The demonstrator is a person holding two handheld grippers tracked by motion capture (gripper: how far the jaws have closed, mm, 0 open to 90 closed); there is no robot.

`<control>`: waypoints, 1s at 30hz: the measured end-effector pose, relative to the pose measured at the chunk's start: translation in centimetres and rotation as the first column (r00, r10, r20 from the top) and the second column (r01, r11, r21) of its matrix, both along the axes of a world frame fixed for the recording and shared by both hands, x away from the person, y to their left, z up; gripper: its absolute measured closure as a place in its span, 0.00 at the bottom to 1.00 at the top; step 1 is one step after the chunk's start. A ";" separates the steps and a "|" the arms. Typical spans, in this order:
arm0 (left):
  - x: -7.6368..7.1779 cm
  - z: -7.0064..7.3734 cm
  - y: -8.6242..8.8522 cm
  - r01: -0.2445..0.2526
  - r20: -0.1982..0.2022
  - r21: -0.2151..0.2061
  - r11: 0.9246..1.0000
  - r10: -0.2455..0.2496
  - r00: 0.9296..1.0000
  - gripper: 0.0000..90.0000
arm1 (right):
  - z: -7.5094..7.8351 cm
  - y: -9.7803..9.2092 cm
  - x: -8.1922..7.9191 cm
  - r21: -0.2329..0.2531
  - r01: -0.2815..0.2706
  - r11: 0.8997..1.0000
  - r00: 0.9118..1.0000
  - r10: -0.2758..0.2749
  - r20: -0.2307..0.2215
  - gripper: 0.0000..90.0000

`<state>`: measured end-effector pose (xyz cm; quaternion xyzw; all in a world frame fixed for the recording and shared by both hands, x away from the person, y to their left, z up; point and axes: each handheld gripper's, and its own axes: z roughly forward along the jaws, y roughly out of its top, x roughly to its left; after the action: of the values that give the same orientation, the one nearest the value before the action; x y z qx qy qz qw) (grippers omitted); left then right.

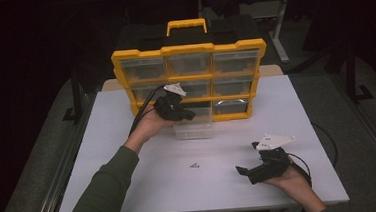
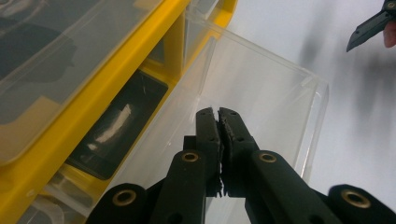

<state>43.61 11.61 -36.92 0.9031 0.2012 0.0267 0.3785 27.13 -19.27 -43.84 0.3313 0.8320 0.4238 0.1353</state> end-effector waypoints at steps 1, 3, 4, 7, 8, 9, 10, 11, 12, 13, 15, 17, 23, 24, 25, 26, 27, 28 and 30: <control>0.0 -0.1 0.0 0.000 0.000 0.001 1.000 0.000 1.000 0.97 | 0.0 0.0 0.0 0.000 -0.001 1.000 1.000 0.001 0.000 0.00; 0.0 -0.1 -0.1 0.002 -0.002 0.002 1.000 -0.002 1.000 0.97 | 0.0 0.0 0.0 0.000 0.000 1.000 1.000 0.000 0.000 0.00; 0.0 -0.1 -0.1 0.001 -0.002 0.000 1.000 -0.001 1.000 0.96 | 0.0 0.0 0.0 0.000 0.000 1.000 1.000 0.000 0.001 0.00; 0.0 0.1 -0.1 0.002 0.001 -0.010 1.000 -0.002 1.000 0.93 | 0.0 0.0 0.0 0.000 -0.001 1.000 1.000 0.001 0.000 0.00; -0.1 0.1 -0.1 0.000 -0.001 -0.013 1.000 0.000 1.000 0.93 | 0.0 0.0 0.0 0.000 -0.001 1.000 1.000 0.001 0.000 0.00; -0.1 0.2 -0.1 -0.001 -0.001 -0.014 1.000 0.001 1.000 0.90 | 0.0 0.0 0.0 0.000 -0.001 1.000 1.000 0.001 0.000 0.00; -0.2 0.2 0.0 -0.002 0.000 -0.016 1.000 0.002 1.000 0.90 | 0.0 0.0 0.0 0.000 -0.001 1.000 1.000 0.001 0.000 0.00; -0.2 0.4 0.1 -0.004 0.000 -0.018 1.000 0.004 1.000 0.89 | 0.0 0.0 0.0 0.000 -0.001 1.000 1.000 0.001 0.000 0.00; -0.3 0.5 0.2 -0.006 0.002 -0.017 1.000 0.006 1.000 0.86 | 0.0 0.0 0.0 -0.001 -0.001 1.000 1.000 0.001 0.000 0.00; -0.3 0.6 0.2 -0.006 0.004 -0.024 1.000 0.006 1.000 0.84 | 0.0 0.0 0.0 0.000 -0.001 1.000 1.000 0.001 0.000 0.00; -0.5 0.9 0.5 -0.008 0.004 -0.033 0.999 0.008 1.000 0.81 | 0.0 0.0 0.0 -0.001 0.000 1.000 1.000 0.000 0.001 0.00; -0.7 1.2 0.7 -0.006 0.003 -0.038 0.999 0.006 1.000 0.78 | 0.0 0.0 0.0 0.000 0.000 1.000 1.000 0.000 0.000 0.00; -1.5 2.1 1.3 -0.009 0.002 -0.051 0.999 0.009 1.000 0.66 | 0.0 0.0 0.0 -0.001 -0.001 1.000 1.000 0.001 0.000 0.00; -1.7 2.2 1.4 -0.009 0.003 -0.054 0.998 0.010 1.000 0.64 | 0.0 0.0 0.0 -0.002 -0.002 1.000 1.000 0.002 0.001 0.00; -1.9 2.4 1.4 -0.006 0.006 -0.050 0.999 0.006 1.000 0.60 | 0.0 0.0 0.0 -0.002 -0.002 1.000 1.000 0.002 0.000 0.00; -2.1 2.5 1.5 -0.006 0.010 -0.049 0.999 0.007 1.000 0.60 | 0.0 0.0 0.0 -0.002 -0.002 1.000 1.000 0.002 0.000 0.00; -2.3 2.6 1.5 -0.004 0.011 -0.053 0.999 0.005 1.000 0.58 | 0.0 0.0 0.0 -0.003 -0.003 1.000 1.000 0.003 0.001 0.00; -2.5 2.7 1.5 -0.003 0.012 -0.054 0.999 0.003 1.000 0.57 | 0.0 0.1 0.0 -0.003 -0.003 1.000 1.000 0.003 0.001 0.00; -3.0 2.9 1.5 0.000 0.018 -0.052 0.999 0.001 1.000 0.53 | 0.0 0.1 0.0 -0.003 -0.002 1.000 1.000 0.002 0.001 0.00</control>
<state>40.66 13.11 -34.06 0.8926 0.1986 0.0295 0.4038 27.12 -19.21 -43.86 0.3302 0.8330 0.4228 0.1355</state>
